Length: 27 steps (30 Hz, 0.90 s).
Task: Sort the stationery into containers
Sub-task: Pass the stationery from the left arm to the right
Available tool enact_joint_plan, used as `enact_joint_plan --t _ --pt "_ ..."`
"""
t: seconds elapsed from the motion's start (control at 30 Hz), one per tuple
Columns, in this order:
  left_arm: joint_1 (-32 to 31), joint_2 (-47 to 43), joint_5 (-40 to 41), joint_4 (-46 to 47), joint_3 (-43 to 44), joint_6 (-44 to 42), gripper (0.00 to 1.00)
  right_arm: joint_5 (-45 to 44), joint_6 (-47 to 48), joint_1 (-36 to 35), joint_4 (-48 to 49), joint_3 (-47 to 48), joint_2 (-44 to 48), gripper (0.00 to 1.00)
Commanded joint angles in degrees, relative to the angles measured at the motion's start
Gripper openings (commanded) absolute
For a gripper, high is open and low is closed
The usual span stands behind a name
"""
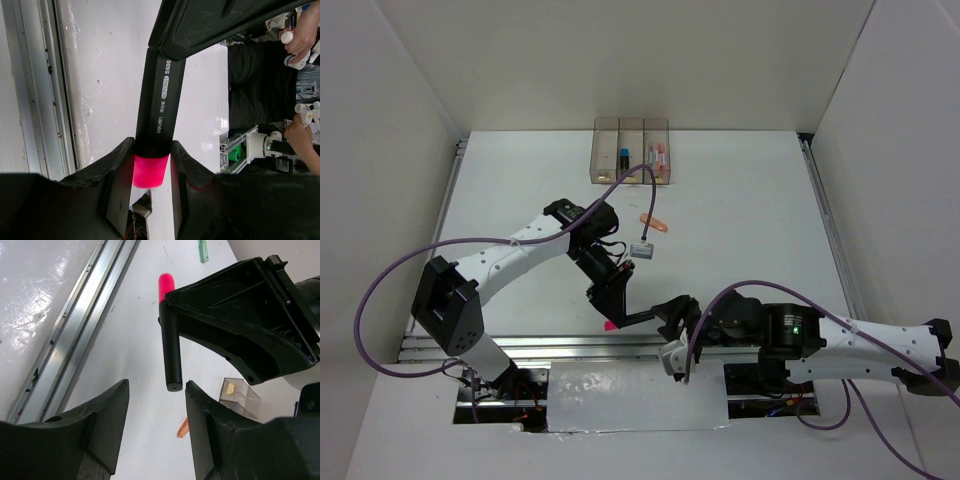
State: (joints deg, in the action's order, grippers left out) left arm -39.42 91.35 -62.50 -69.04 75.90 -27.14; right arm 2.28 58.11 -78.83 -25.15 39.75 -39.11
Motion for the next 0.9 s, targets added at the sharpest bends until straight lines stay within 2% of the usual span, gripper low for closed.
enact_joint_plan --t 0.0,0.43,0.5,0.53,0.57,0.6,0.63,0.67,0.7,0.77,0.8,0.87 --pt "0.1 -0.4 -3.2 -1.5 2.1 -2.4 0.00 -0.5 -0.6 -0.5 1.7 0.1 -0.7 0.56" --pt "0.0 -0.9 -3.4 -1.0 1.2 -2.4 0.00 -0.8 1.3 -0.5 5.9 0.2 -3.7 0.31" --pt "0.0 -0.9 -3.3 -1.0 1.2 -2.6 0.00 -0.9 1.4 -0.5 6.4 0.4 -4.1 0.23" --pt "0.0 -1.0 -3.3 -1.1 1.4 -2.5 0.00 -1.0 1.4 -0.5 6.5 0.4 -4.5 0.12" --pt "0.0 -1.0 -3.3 -1.1 1.4 -2.6 0.00 -1.1 1.2 -0.5 6.9 0.6 -4.7 0.05" --pt "0.0 -1.0 -3.2 -1.1 1.3 -2.5 0.07 -1.2 1.1 -0.5 6.9 0.7 -5.1 0.00" --pt "0.0 -1.4 -3.1 -0.8 1.2 -2.2 0.17 -1.4 1.0 -0.5 6.9 0.9 -5.4 0.00" --pt "0.1 -1.7 -2.2 -0.3 0.9 -1.6 0.28 -1.6 1.0 -0.5 6.8 1.0 -5.5 0.00" --pt "0.3 -2.1 -1.7 2.2 0.5 0.9 0.44 -1.7 0.7 -0.5 6.5 1.2 -5.4 0.00" --pt "2.1 -5.1 0.8 6.5 -1.8 7.0 0.64 -1.9 0.5 -0.5 6.2 0.9 -5.0 0.00" --pt "3.3 -6.4 1.6 11.7 -2.9 9.3 0.98 -2.1 0.5 -0.5 6.1 0.7 -4.7 0.00" --pt "8.9 -10.8 2.9 17.1 -6.0 13.8 0.99 -2.1 0.5 -0.5 6.0 -0.5 -3.3 0.00"
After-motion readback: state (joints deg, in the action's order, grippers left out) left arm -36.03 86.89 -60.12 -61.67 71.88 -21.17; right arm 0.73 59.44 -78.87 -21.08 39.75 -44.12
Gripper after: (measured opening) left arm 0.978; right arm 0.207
